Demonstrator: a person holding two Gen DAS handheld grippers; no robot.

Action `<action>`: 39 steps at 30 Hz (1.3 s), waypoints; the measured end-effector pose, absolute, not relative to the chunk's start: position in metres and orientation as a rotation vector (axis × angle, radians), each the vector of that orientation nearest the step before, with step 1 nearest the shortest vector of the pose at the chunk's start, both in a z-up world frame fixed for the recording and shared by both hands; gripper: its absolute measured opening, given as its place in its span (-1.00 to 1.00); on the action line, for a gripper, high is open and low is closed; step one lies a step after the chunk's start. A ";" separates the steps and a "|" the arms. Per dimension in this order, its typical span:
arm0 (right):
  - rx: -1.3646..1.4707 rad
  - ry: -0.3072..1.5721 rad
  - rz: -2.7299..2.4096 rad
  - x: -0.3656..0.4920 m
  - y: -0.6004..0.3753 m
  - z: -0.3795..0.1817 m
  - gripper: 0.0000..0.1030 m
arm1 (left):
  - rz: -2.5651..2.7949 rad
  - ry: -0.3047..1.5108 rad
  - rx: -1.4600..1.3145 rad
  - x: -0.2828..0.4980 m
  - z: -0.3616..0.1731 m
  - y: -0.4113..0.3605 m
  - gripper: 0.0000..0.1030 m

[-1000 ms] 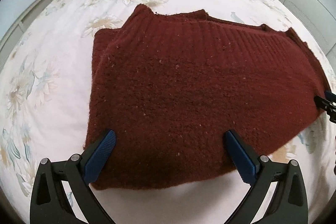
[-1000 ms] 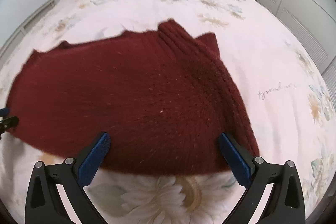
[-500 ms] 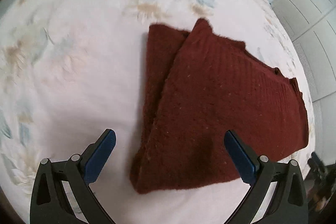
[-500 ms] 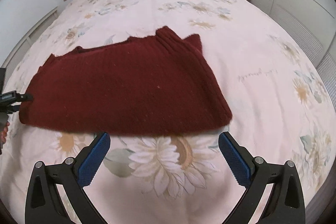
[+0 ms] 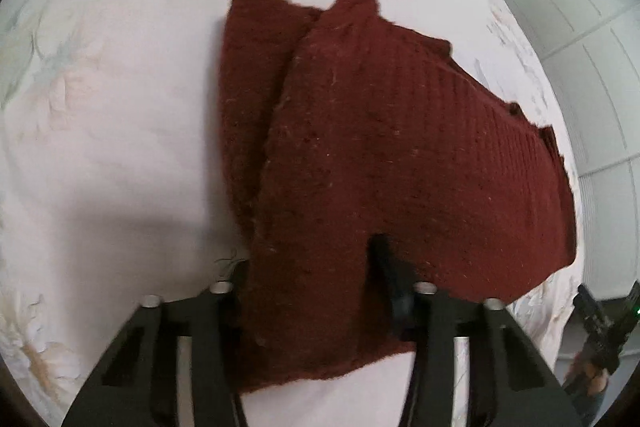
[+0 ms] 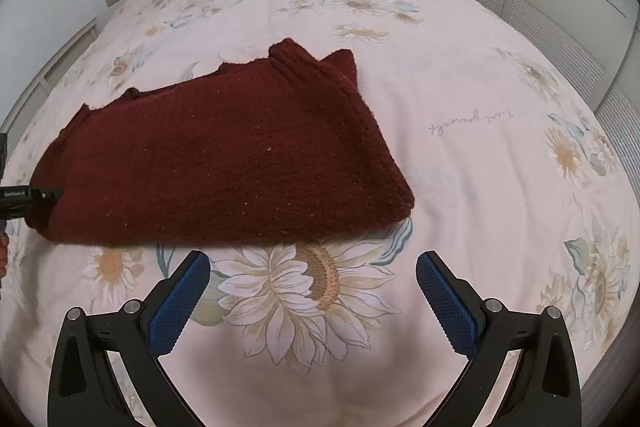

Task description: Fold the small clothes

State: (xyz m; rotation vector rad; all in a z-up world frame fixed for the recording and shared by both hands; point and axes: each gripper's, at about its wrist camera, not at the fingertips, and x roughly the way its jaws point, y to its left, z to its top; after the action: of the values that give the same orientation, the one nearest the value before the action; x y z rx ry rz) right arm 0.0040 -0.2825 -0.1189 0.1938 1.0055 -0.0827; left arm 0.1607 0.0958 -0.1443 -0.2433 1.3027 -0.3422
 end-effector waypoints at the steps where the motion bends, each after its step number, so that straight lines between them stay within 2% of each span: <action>1: 0.213 1.003 -0.077 0.003 -0.285 -0.117 0.99 | -0.340 1.296 -0.222 0.159 -0.139 0.091 -0.37; 12: 0.250 0.943 -0.097 0.000 -0.316 -0.099 0.99 | -0.485 1.219 -0.284 0.162 -0.047 0.038 -0.44; 22: 0.285 0.865 -0.130 -0.009 -0.357 -0.077 0.99 | -0.625 1.184 -0.175 0.175 0.008 -0.084 -0.61; 26: 0.315 0.868 -0.153 -0.018 -0.371 -0.082 0.99 | -0.702 1.184 -0.095 0.168 0.006 -0.161 -0.61; 29: 0.338 0.893 -0.169 -0.027 -0.380 -0.093 0.99 | -0.719 1.211 -0.025 0.161 -0.019 -0.210 -0.61; 34: 0.347 0.947 -0.198 -0.036 -0.392 -0.112 0.99 | -0.639 1.266 0.079 0.153 -0.071 -0.252 -0.62; 39: 0.375 0.963 -0.208 -0.042 -0.397 -0.118 0.99 | -0.570 1.255 0.173 0.144 -0.085 -0.271 -0.50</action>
State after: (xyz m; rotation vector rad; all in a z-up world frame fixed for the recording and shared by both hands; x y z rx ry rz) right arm -0.0417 -0.3968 -0.1180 0.3754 0.9632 -0.2078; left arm 0.1441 -0.2712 -0.0850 0.1730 1.2548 -0.5698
